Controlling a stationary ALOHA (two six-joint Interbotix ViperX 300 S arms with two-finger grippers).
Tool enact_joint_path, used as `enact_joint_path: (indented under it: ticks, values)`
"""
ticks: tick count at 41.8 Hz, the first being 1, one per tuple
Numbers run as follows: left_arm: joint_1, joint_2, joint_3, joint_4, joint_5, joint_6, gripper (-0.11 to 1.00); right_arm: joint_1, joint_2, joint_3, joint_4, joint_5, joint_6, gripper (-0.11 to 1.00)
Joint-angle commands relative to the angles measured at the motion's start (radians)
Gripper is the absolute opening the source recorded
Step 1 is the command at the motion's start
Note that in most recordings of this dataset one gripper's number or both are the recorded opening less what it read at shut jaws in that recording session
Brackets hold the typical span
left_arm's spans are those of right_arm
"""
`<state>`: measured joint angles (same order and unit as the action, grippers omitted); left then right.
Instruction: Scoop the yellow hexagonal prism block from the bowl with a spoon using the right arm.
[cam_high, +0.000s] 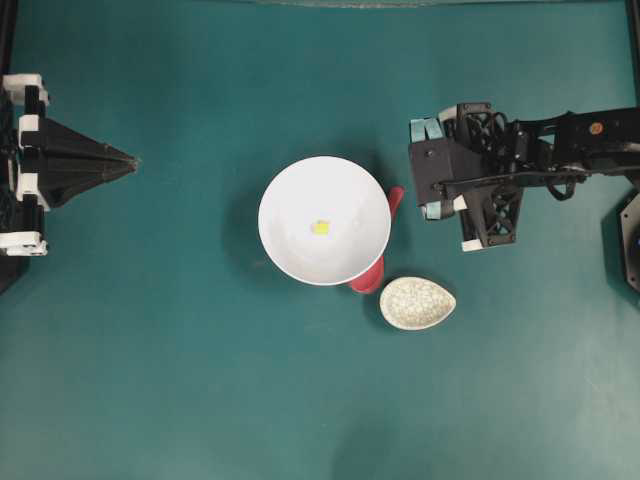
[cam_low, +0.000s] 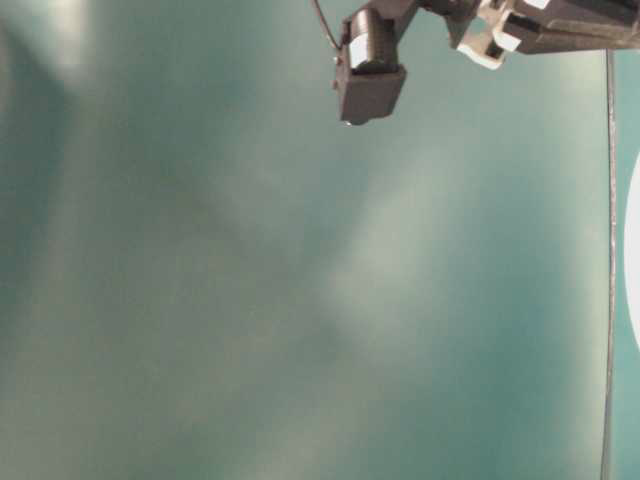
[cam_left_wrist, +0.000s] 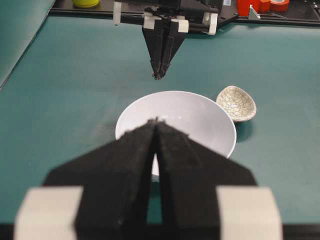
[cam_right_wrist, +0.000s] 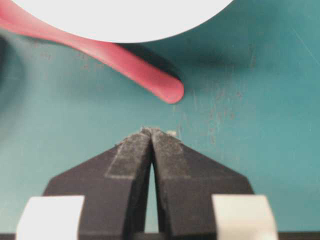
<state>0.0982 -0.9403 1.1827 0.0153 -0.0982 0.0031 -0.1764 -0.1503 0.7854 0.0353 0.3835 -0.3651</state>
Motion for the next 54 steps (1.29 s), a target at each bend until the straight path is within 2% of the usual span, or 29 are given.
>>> enact_joint_path:
  ticks: [1, 8, 11, 16, 24, 34, 41, 54]
  values:
    - [0.002, 0.008, -0.017, 0.002, -0.011, 0.0, 0.0, -0.002, -0.017, -0.018, -0.005, -0.008, -0.006, 0.11]
    - [0.002, 0.008, -0.017, 0.003, -0.014, 0.0, 0.0, -0.002, -0.002, -0.035, -0.067, -0.005, -0.034, 0.51]
    - [0.002, 0.008, -0.017, 0.003, -0.015, 0.0, 0.0, 0.0, 0.009, -0.044, -0.086, -0.005, -0.054, 0.6]
    - [0.002, 0.008, -0.015, 0.002, -0.015, 0.0, 0.0, -0.002, 0.034, -0.075, -0.091, 0.012, -0.107, 0.58]
    - [0.002, 0.008, -0.017, 0.002, -0.015, 0.0, 0.0, 0.003, 0.086, -0.138, -0.089, 0.12, -0.238, 0.55]
    - [0.002, 0.008, -0.015, 0.003, -0.015, 0.0, 0.0, 0.015, 0.153, -0.175, -0.054, 0.149, -0.367, 0.55]
    - [0.003, 0.008, -0.015, 0.003, -0.015, 0.0, 0.0, 0.031, 0.204, -0.201, -0.035, 0.149, -0.414, 0.55]
    - [0.002, 0.008, -0.015, 0.003, -0.015, 0.0, 0.0, 0.031, 0.262, -0.233, -0.037, 0.147, -0.446, 0.55]
